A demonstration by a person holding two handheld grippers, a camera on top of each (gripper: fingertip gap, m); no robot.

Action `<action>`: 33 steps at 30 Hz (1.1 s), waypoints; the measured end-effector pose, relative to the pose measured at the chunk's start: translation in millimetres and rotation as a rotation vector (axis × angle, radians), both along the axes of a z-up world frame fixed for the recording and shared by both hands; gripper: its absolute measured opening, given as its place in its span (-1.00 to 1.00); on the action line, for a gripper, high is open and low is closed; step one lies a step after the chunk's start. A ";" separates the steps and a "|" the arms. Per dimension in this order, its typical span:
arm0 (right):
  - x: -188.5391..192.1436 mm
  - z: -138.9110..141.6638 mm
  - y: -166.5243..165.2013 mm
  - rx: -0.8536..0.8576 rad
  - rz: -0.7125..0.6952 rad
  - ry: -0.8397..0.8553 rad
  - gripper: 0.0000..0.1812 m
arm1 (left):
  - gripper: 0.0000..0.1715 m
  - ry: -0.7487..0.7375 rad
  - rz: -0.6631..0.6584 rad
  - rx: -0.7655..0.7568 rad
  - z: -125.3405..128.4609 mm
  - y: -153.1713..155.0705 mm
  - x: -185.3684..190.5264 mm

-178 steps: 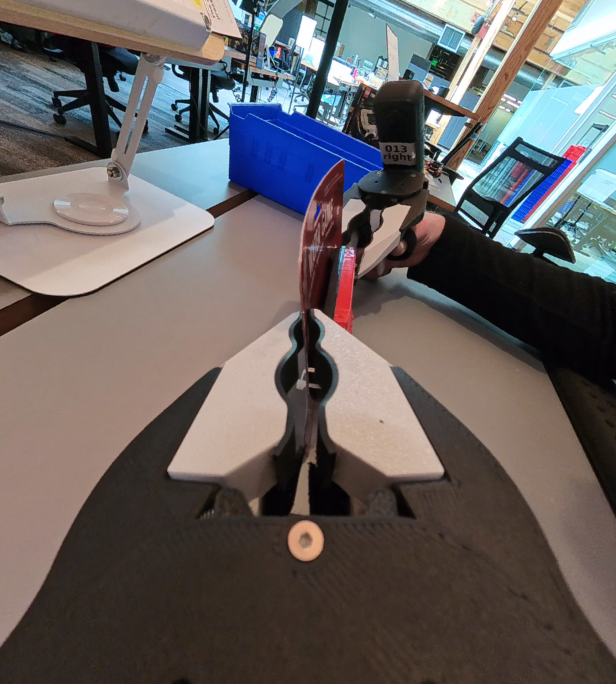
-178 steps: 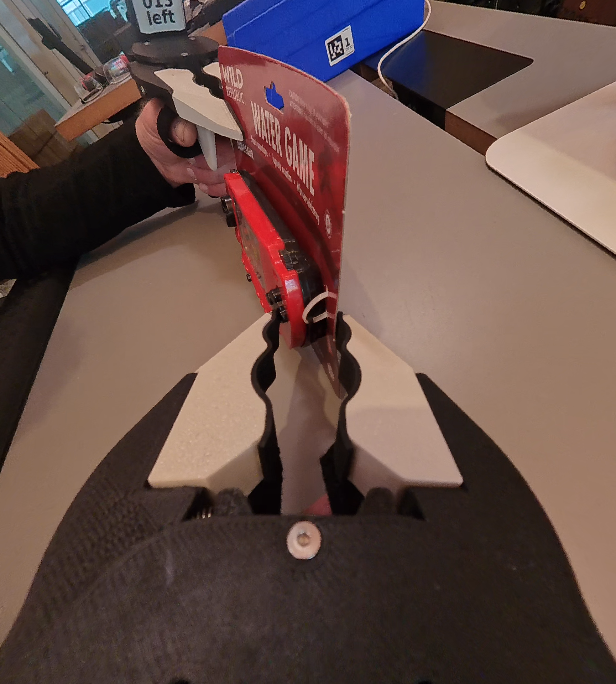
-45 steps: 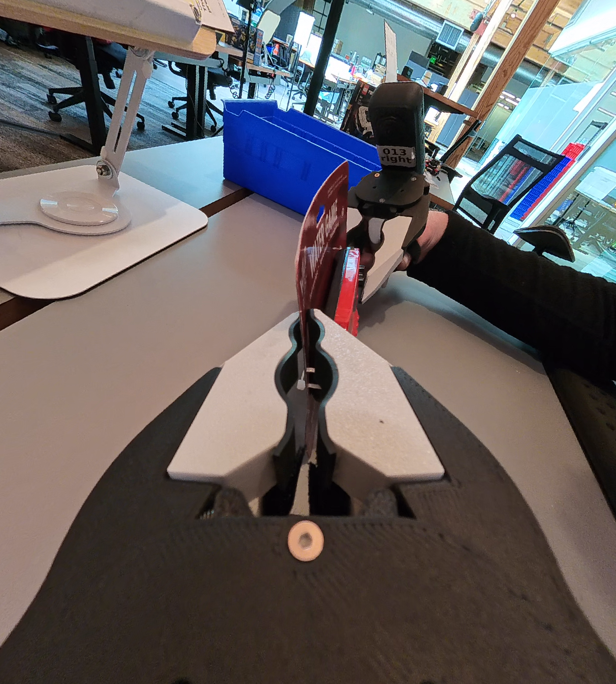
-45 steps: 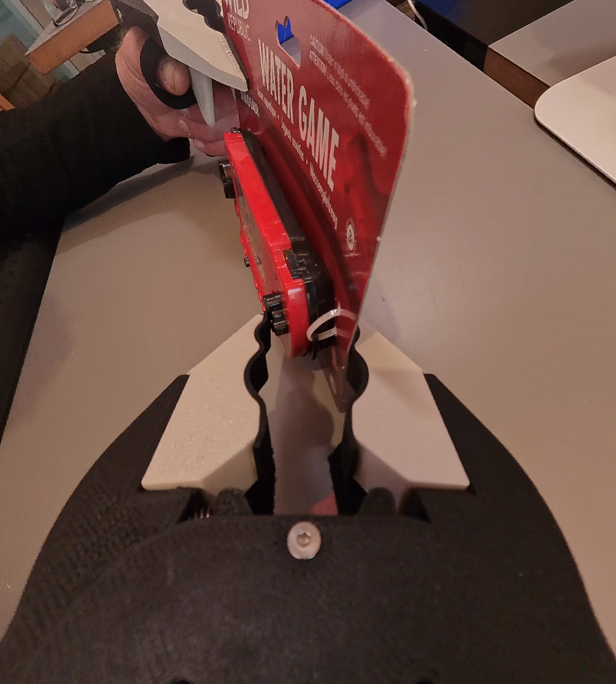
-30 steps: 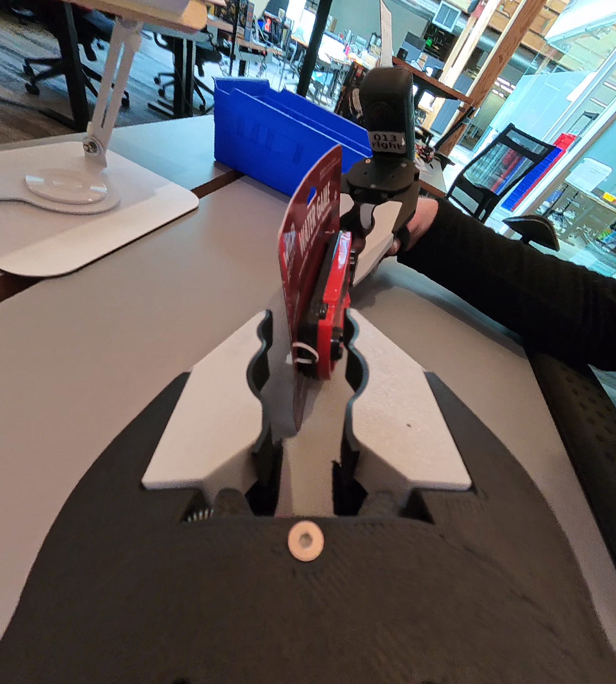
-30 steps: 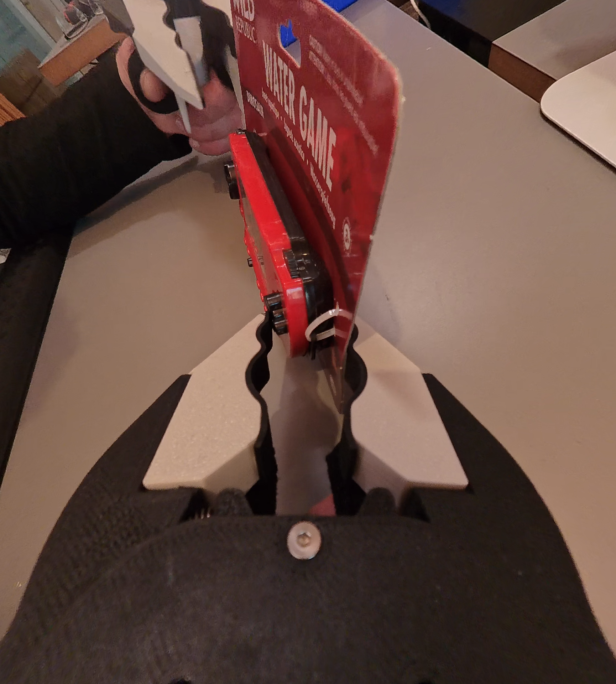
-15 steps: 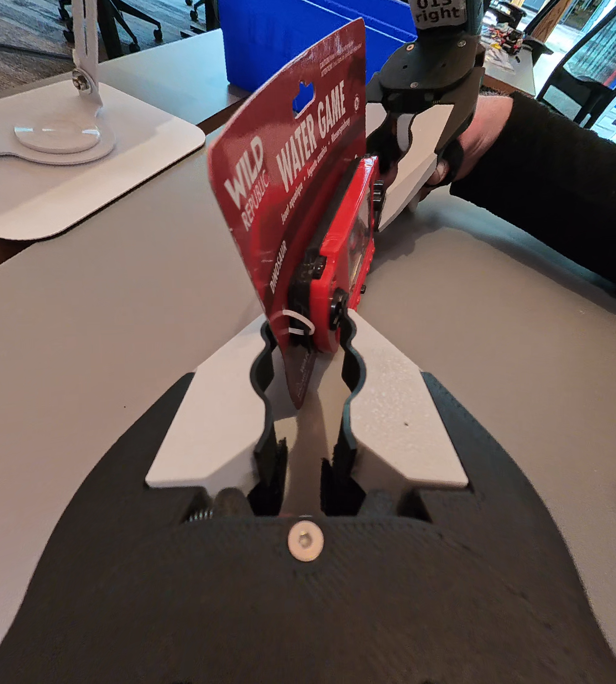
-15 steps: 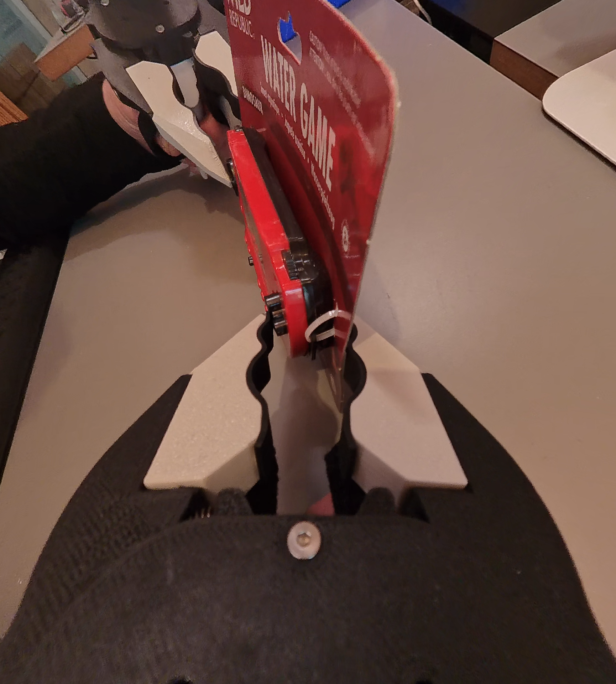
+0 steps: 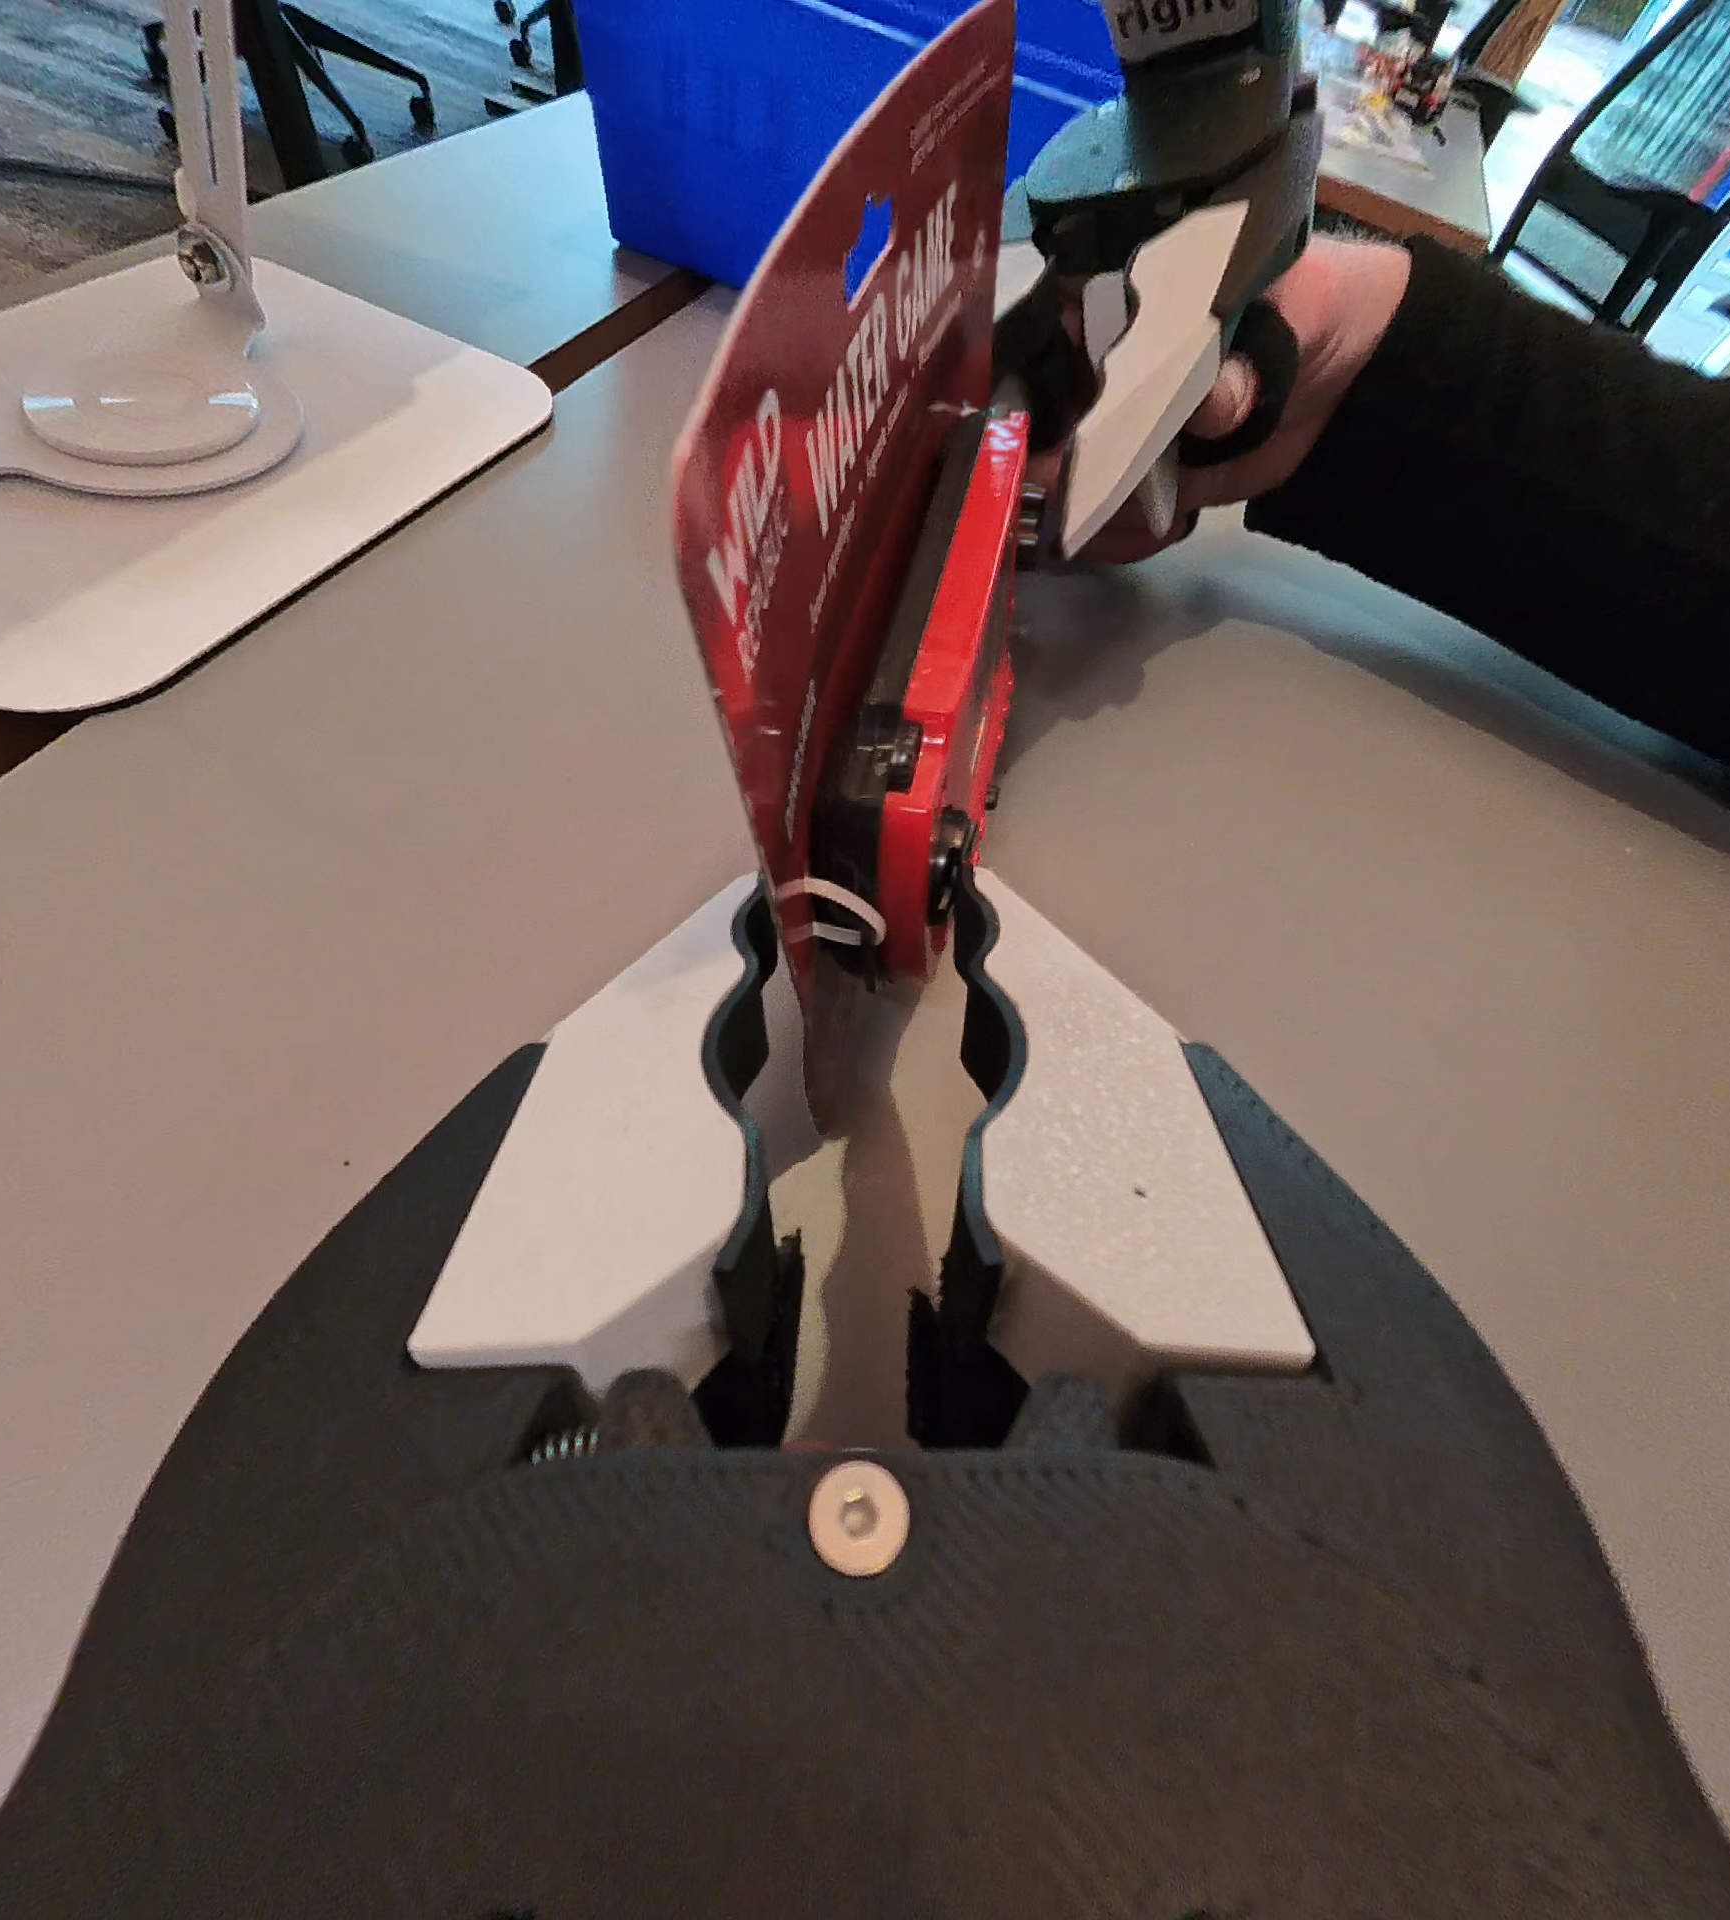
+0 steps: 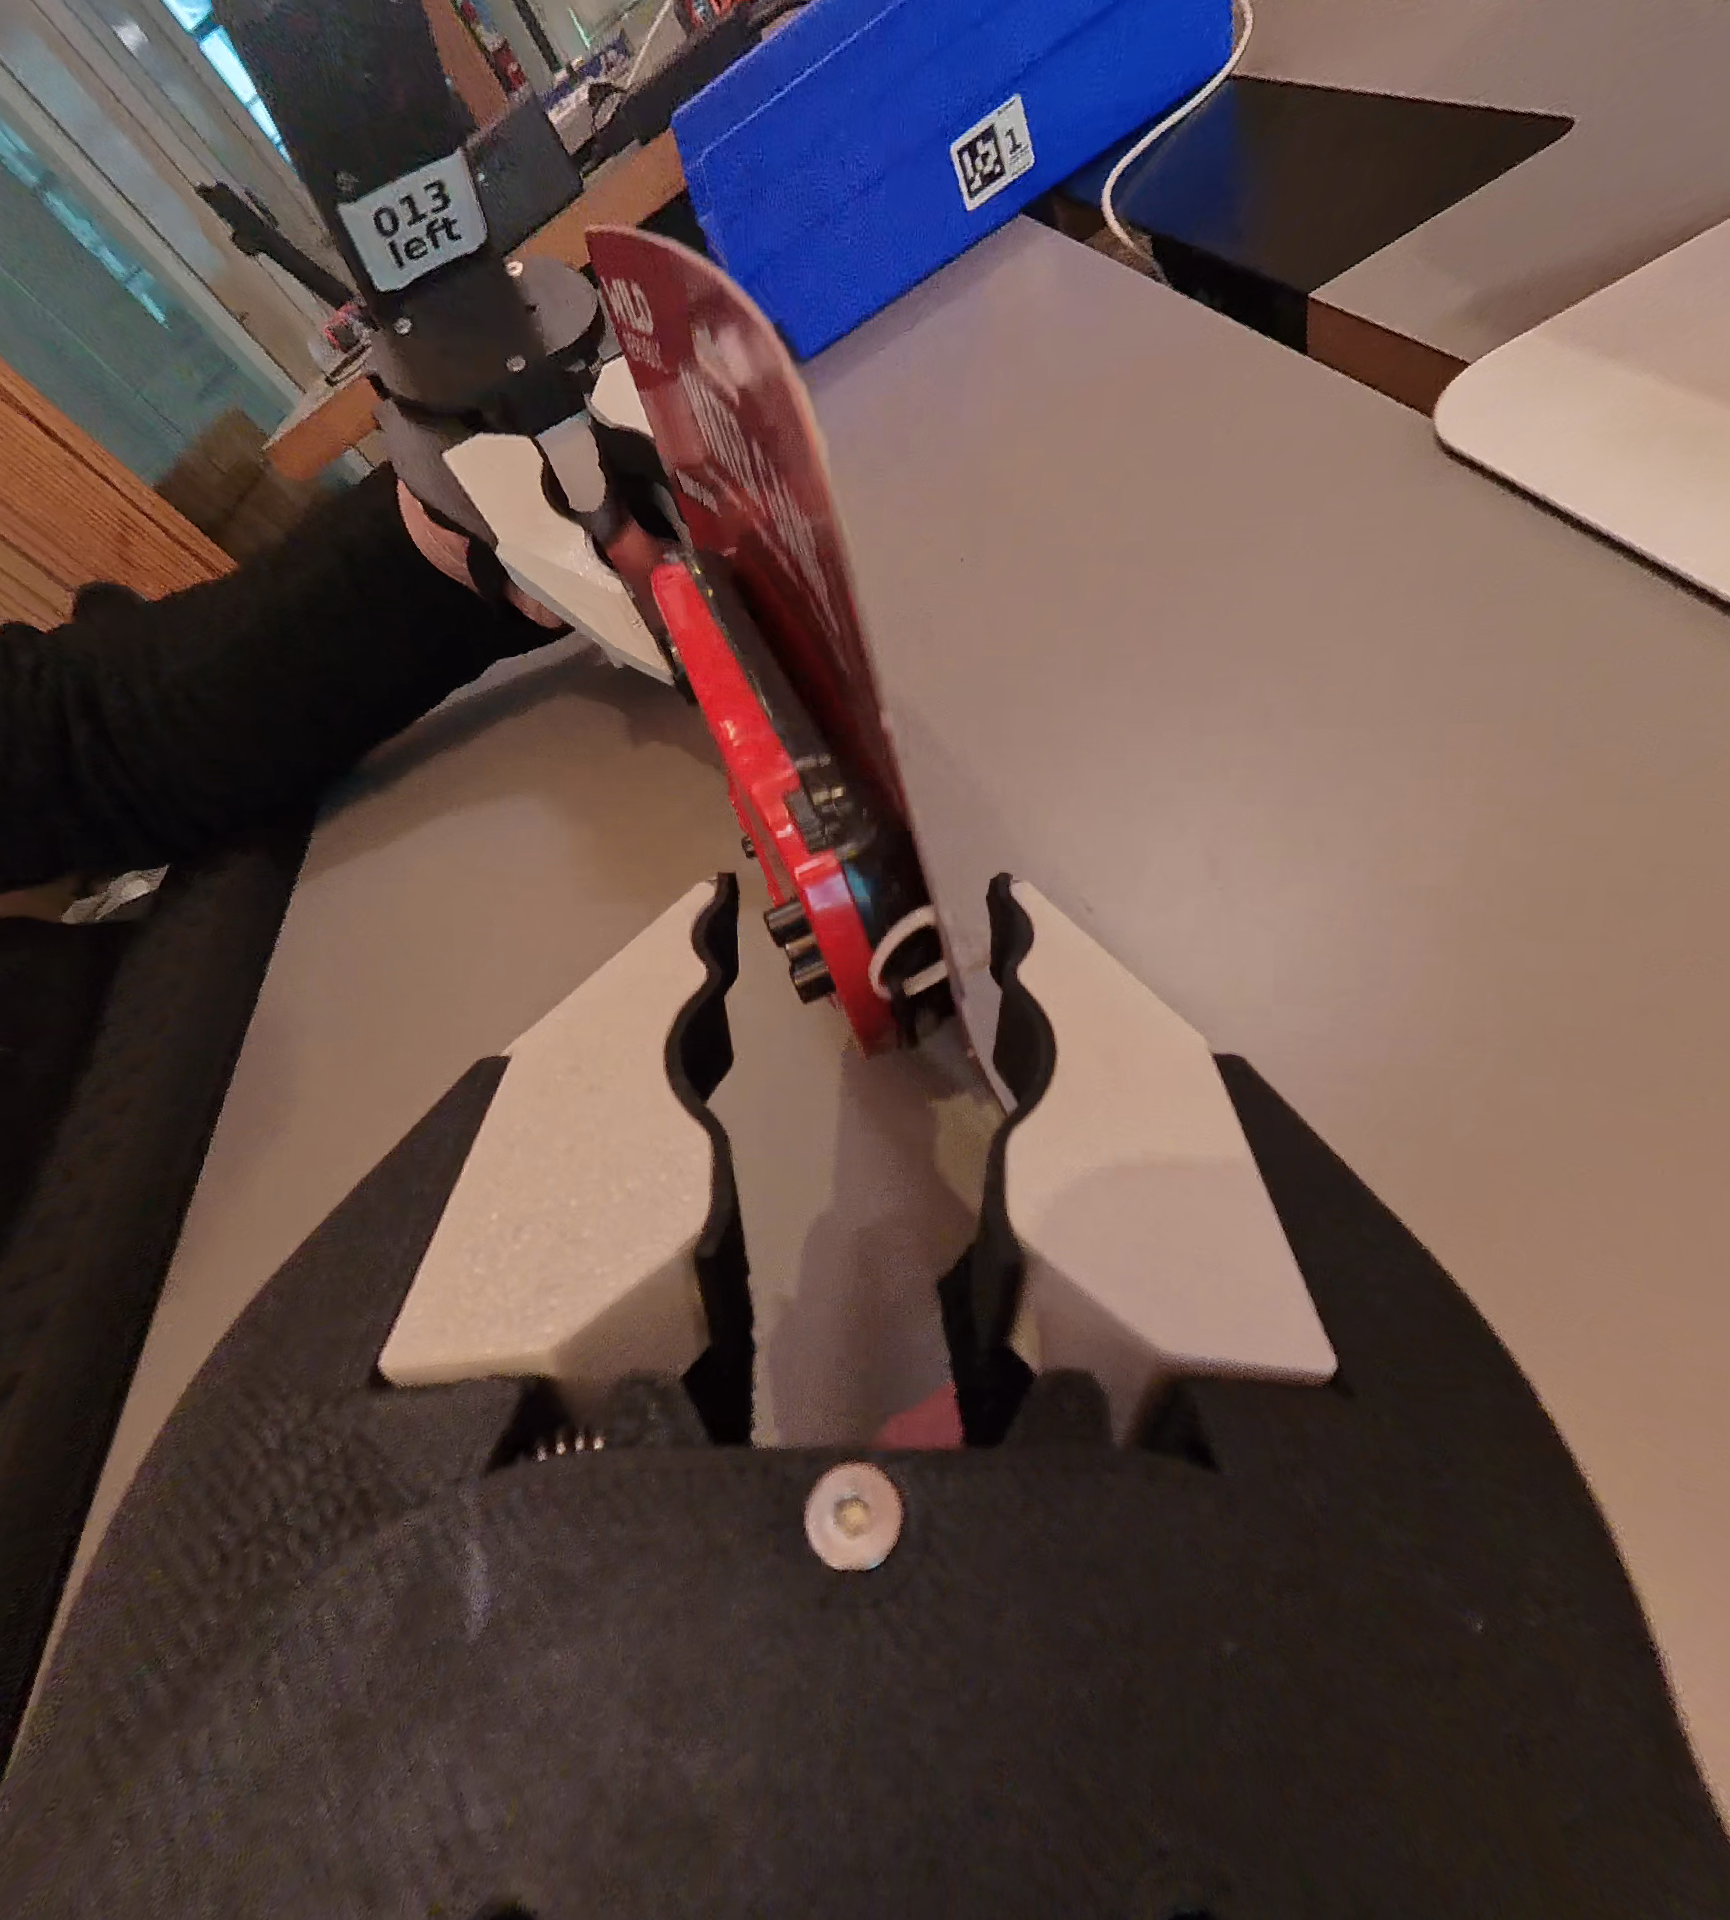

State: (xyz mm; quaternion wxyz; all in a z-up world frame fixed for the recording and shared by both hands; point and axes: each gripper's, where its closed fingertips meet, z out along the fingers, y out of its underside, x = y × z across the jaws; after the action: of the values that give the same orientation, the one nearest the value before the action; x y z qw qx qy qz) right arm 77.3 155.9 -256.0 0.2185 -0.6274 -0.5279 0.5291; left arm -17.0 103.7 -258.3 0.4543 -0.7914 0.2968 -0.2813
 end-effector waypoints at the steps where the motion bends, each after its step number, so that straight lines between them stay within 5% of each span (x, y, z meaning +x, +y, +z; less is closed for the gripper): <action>1: 1.1 0.3 1.9 0.001 -0.008 -0.001 -0.50 | -0.63 0.013 0.001 0.004 -0.8 0.2 0.4; 15: 3.8 -6.2 -6.7 0.080 0.055 -0.023 -0.65 | -0.59 0.017 0.017 0.013 -0.1 2.0 2.7; 33: 5.6 -10.2 -8.5 0.074 0.054 -0.057 -0.59 | -0.59 0.007 0.024 0.009 0.7 3.3 5.9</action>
State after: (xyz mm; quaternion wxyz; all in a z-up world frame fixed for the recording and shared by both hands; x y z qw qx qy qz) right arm 82.9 147.4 -266.3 0.2121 -0.6190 -0.5700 0.4969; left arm -11.1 107.0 -257.5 0.4602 -0.7938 0.2903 -0.2717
